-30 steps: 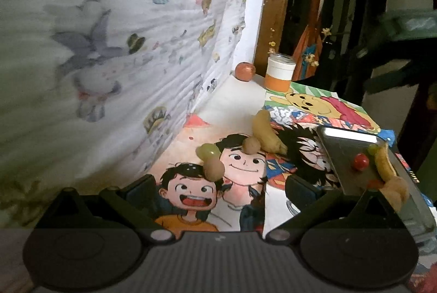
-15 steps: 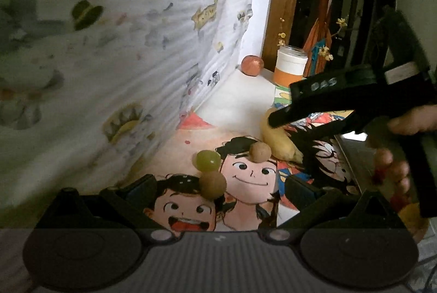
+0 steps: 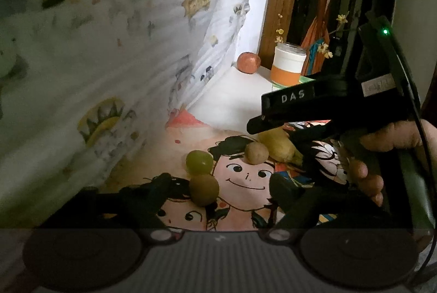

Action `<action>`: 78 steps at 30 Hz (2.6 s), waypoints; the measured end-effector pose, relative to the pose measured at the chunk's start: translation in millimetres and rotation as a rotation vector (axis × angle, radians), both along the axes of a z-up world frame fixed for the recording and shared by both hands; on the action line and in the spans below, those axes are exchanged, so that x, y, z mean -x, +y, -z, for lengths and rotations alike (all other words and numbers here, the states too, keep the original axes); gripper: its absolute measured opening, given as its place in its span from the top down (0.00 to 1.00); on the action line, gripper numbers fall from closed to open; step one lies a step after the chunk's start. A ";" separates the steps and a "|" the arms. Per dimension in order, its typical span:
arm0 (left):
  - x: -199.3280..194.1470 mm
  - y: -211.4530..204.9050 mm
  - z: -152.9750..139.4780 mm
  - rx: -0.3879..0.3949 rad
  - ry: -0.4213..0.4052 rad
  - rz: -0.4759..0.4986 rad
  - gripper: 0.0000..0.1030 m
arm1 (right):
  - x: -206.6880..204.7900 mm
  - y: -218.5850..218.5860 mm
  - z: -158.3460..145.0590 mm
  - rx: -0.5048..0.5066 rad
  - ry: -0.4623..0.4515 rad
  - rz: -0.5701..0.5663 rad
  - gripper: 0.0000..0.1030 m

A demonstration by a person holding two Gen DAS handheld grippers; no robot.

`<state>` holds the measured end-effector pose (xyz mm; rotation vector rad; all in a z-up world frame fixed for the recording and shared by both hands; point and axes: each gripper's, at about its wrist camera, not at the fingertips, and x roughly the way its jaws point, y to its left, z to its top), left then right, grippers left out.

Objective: Organize fruits
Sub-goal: 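Grasp a yellow banana with the right tool while the left tool grasps a small brown fruit, then carry banana and brown fruit over the tray and open both tools to release them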

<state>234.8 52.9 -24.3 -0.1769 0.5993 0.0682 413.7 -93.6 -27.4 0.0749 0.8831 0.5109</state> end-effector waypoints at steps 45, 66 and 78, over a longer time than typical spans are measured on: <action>-1.3 17.7 7.7 0.125 0.042 -0.017 0.72 | 27.9 -6.9 2.5 -0.061 -0.072 0.022 0.66; 26.4 -9.8 -22.1 0.119 -0.003 0.021 0.73 | 77.5 -67.0 -37.0 -0.213 -0.111 0.017 0.66; 27.8 -63.7 -37.7 0.122 -0.024 0.126 0.73 | 127.7 -157.5 -71.9 -0.183 -0.254 0.100 0.66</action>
